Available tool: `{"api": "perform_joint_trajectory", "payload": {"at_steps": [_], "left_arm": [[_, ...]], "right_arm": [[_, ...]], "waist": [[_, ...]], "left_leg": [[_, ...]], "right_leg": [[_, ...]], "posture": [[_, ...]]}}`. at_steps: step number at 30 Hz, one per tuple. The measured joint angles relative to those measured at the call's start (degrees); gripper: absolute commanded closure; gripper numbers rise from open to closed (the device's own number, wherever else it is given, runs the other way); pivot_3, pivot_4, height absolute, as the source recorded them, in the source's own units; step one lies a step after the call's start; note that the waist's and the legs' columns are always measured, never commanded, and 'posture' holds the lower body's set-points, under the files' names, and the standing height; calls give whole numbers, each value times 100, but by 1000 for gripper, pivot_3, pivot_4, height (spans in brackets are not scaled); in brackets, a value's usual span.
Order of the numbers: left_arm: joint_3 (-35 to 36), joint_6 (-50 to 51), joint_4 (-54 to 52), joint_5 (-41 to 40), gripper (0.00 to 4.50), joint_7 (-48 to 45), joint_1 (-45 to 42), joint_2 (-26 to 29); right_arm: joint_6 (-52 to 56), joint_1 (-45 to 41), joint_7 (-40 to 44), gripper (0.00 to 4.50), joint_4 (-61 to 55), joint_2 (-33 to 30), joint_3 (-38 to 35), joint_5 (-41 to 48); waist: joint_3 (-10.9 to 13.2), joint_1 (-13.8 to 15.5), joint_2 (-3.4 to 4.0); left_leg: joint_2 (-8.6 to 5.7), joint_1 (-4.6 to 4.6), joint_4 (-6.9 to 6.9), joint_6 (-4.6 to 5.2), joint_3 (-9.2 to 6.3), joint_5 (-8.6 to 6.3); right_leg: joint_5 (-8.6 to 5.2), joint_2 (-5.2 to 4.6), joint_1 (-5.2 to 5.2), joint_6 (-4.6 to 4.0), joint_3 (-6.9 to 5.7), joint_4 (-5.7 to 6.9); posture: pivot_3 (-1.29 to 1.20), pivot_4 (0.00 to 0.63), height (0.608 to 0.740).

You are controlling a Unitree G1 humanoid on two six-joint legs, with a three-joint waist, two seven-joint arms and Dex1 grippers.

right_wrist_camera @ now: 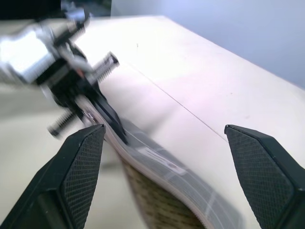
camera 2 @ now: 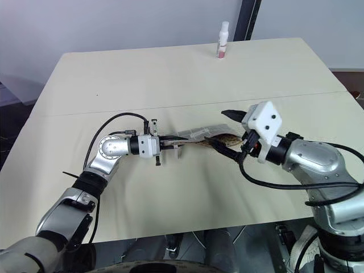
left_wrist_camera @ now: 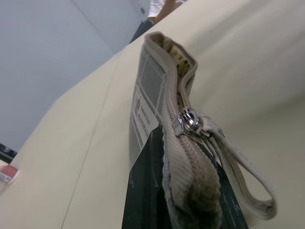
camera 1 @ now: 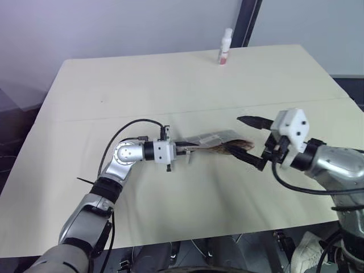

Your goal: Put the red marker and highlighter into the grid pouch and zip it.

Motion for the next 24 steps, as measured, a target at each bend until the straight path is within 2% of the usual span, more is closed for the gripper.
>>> {"api": "perform_joint_trajectory", "payload": {"at_steps": [4,6,7,11,16,24], "left_arm": [[-26,-138,132,636,4500,653,-117,-89],[-113,-350,245,1198,4500,1122,-220,-104],[-168,-465,347,1485,4500,1387,-267,-105],[-434,-756,572,2370,4500,2281,-464,-225],[-686,-905,695,3389,4500,3349,-716,-138],[-928,-944,756,4034,4500,4233,-773,-35]], "right_arm": [[540,837,-221,364,-362,8,64,651],[618,1359,-410,364,-329,123,562,523],[609,1438,-618,364,-206,410,838,401],[192,1146,-1290,364,459,886,1801,-539],[-111,592,-1947,364,1223,1815,1818,-812],[-152,508,-1925,364,1266,2036,2038,-789]], "waist": [[-4,15,-6],[-5,8,-11],[-6,-17,-11],[-5,-15,-16],[-6,-11,-16],[-7,-18,-16]], "left_leg": [[0,1,-3,1,0,0],[0,0,-2,0,2,1],[0,3,-2,0,5,0],[0,6,4,-6,9,4],[3,7,-4,-23,3,16],[0,3,-17,-34,4,31]], "right_leg": [[0,-1,1,0,-1,-1],[0,-2,0,0,0,-2],[0,-2,3,1,3,-1],[1,4,2,2,8,2],[4,11,-6,5,7,9],[4,10,-15,5,8,2]], "posture": [[0,150,740],[0,150,740],[0,150,740],[0,150,740],[0,150,740],[0,150,740]]}}
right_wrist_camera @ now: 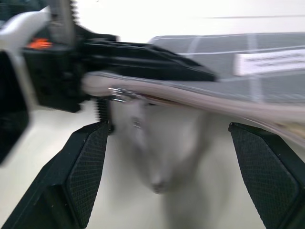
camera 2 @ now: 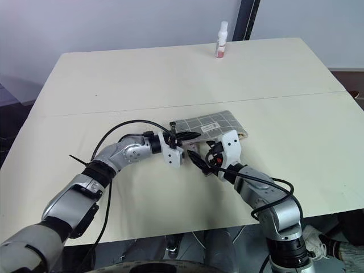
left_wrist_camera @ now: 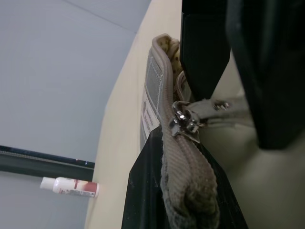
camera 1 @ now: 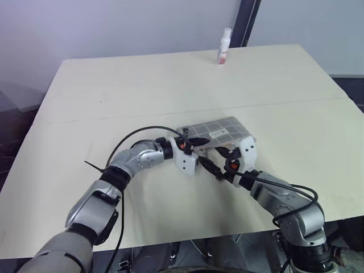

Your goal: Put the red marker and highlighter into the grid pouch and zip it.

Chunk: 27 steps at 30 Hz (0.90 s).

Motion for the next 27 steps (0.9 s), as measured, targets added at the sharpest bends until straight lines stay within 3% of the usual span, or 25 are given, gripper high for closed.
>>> {"api": "perform_joint_trajectory", "payload": {"at_steps": [12,15,17,21,27], "left_arm": [[-41,80,1,57,4500,161,-1,9],[-41,84,6,56,4500,160,-11,8],[-42,84,6,54,4500,160,-23,-14],[-40,86,6,-74,4500,68,-24,3],[-42,-29,-16,-544,4500,-351,28,23]], "right_arm": [[114,-43,309,364,59,-106,-32,232],[81,-222,178,1536,296,152,12,164],[23,-371,74,2566,457,314,83,64],[-73,-303,89,4457,495,156,52,-22],[-443,113,524,4457,750,-1069,-901,-106]], "waist": [[0,-5,0],[0,-14,0],[0,-10,1],[0,6,1],[0,6,0]], "left_leg": [[1,1,4,6,0,-9],[1,1,4,6,0,-10],[1,1,4,5,0,-9],[-2,1,5,-9,-1,0],[-9,0,11,3,3,-8]], "right_leg": [[1,1,-1,0,-1,7],[1,1,-2,0,-1,8],[1,1,-6,0,-1,11],[1,-1,-9,0,-2,4],[1,-7,7,0,-3,-2]], "posture": [[0,150,740],[0,150,740],[0,150,740],[0,150,740],[0,150,740]]}}
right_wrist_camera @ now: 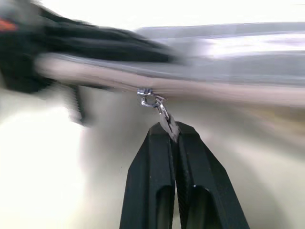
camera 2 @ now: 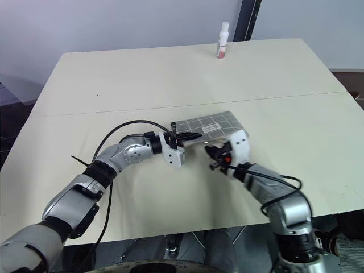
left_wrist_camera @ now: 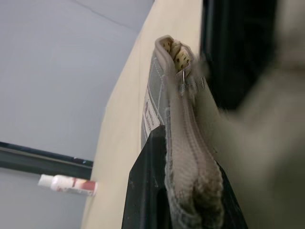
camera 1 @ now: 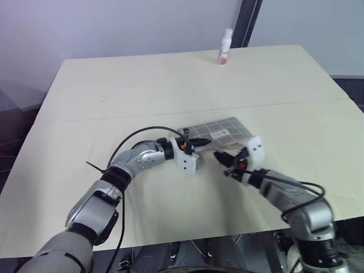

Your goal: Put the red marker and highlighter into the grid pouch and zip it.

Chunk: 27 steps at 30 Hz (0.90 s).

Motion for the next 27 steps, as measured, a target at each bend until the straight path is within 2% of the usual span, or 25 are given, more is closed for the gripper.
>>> {"api": "perform_joint_trajectory", "payload": {"at_steps": [5,8,9,11,13,15,17,20,22,27], "left_arm": [[15,-151,24,-482,4500,-243,9,134],[39,-5,136,-1232,4500,-834,20,38],[70,87,157,-1541,3839,-1081,39,11],[284,403,175,-2145,3116,-1553,144,44],[472,622,129,-2628,2018,-1912,279,110],[553,920,-229,-3151,1066,-2374,526,114],[632,1267,-485,-3577,1047,-2758,735,167],[911,2227,-1221,-4483,1047,-3503,1140,476],[1183,2947,-1796,-5028,1047,-3874,1383,772],[2178,4346,-2106,-5868,1047,-3771,1517,1125]], "right_arm": [[-713,170,309,4457,974,-815,-631,-459],[-894,170,385,4457,1009,-818,-641,-484],[-920,173,408,3846,1005,-814,-644,-478],[-916,240,349,3139,1015,-793,-817,-484],[-903,343,307,1992,1033,-792,-958,-506],[-811,636,486,1039,869,-835,-1026,-440],[-732,944,773,130,641,-905,-1046,-257],[-664,1640,1345,130,64,-1125,-1306,103],[-651,1999,1598,130,-202,-1226,-1730,266],[-568,2667,2060,130,-716,-1343,-2712,739]], "waist": [[0,-13,0],[-1,-20,1],[-1,-18,1],[-1,-17,2],[-1,-15,2],[-4,2,8],[-5,-1,11],[-5,-27,12],[-4,-34,13],[-4,8,12]], "left_leg": [[7,2,-4,3,0,2],[13,3,-4,18,-2,-1],[13,3,-3,19,-3,-1],[13,2,-1,22,-3,0],[12,3,1,19,-3,2],[11,0,2,16,-3,5],[11,0,0,12,-3,7],[11,-1,0,15,-2,4],[12,2,2,39,-1,-12],[19,28,3,23,-8,-19]], "right_leg": [[0,1,-2,0,3,9],[0,4,-3,0,2,13],[0,4,-3,0,1,14],[0,4,-3,-1,2,14],[0,5,-2,-1,3,13],[0,2,-2,-1,4,12],[0,3,-2,-2,4,8],[0,4,-3,-2,6,6],[0,5,0,-2,8,7],[-2,18,29,-2,7,8]], "posture": [[0,150,740],[0,150,740],[0,150,740],[0,150,740],[0,150,740],[0,150,740],[0,150,740],[0,150,740],[0,150,740],[0,150,740]]}}
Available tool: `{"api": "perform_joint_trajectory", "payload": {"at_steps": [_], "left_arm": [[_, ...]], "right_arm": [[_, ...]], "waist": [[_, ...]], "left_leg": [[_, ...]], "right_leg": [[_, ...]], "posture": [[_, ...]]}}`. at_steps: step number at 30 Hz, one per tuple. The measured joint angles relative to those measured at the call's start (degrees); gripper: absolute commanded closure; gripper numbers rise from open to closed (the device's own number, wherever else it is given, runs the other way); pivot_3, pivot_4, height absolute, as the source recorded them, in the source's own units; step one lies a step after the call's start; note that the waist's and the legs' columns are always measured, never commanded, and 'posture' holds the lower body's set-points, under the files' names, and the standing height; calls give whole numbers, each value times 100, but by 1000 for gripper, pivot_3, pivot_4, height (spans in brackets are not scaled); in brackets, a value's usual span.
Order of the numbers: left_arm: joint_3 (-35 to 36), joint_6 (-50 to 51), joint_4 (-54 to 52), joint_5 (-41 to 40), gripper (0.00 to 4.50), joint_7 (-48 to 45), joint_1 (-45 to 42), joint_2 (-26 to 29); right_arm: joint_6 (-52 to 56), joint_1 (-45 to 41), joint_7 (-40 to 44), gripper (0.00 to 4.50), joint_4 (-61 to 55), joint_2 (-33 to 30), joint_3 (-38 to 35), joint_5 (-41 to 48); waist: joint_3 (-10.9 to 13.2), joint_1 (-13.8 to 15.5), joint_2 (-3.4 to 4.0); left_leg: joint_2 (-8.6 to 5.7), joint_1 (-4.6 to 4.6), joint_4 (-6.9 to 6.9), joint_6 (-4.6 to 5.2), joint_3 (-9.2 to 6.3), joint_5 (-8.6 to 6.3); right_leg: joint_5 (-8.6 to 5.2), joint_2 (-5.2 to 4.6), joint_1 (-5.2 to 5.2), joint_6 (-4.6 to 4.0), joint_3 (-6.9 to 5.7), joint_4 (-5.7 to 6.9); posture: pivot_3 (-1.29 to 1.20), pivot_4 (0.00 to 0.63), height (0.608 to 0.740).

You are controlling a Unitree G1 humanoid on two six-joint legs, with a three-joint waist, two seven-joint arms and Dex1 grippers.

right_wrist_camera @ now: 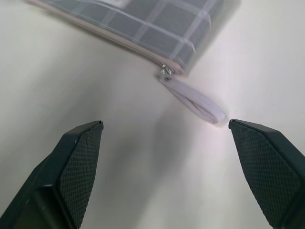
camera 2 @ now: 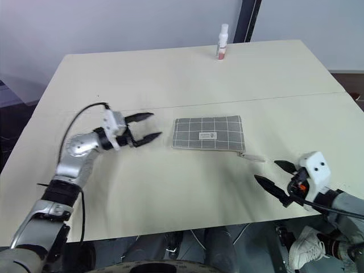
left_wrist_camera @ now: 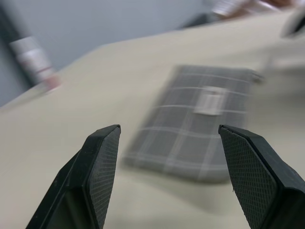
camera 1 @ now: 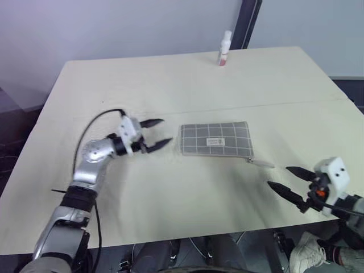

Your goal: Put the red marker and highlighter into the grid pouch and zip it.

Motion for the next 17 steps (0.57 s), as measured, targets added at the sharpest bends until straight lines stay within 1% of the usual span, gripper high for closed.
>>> {"api": "perform_joint_trajectory", "payload": {"at_steps": [3,5,10,17], "left_arm": [[604,491,366,-108,1047,466,-229,74],[793,545,620,-1,1047,695,-357,103],[909,491,1197,281,1047,883,-407,75],[1018,126,1798,529,1047,862,-599,5]], "right_arm": [[-114,242,214,130,-285,126,-366,270],[-338,405,359,130,-472,269,-355,280],[-746,461,425,130,-545,333,38,-40],[-950,476,457,130,-560,279,724,-469]], "waist": [[2,-7,-5],[2,-8,-6],[3,-8,-7],[5,7,-11]], "left_leg": [[3,31,-7,-1,0,-1],[3,48,-16,-2,0,-2],[1,51,-19,2,3,-4],[1,50,-22,2,3,-5]], "right_leg": [[-4,2,28,4,0,-4],[-14,-2,42,19,2,-8],[-8,-4,32,9,2,-21],[-8,-7,33,9,2,-21]], "posture": [[0,150,740],[0,150,740],[0,150,740],[0,150,740]]}}
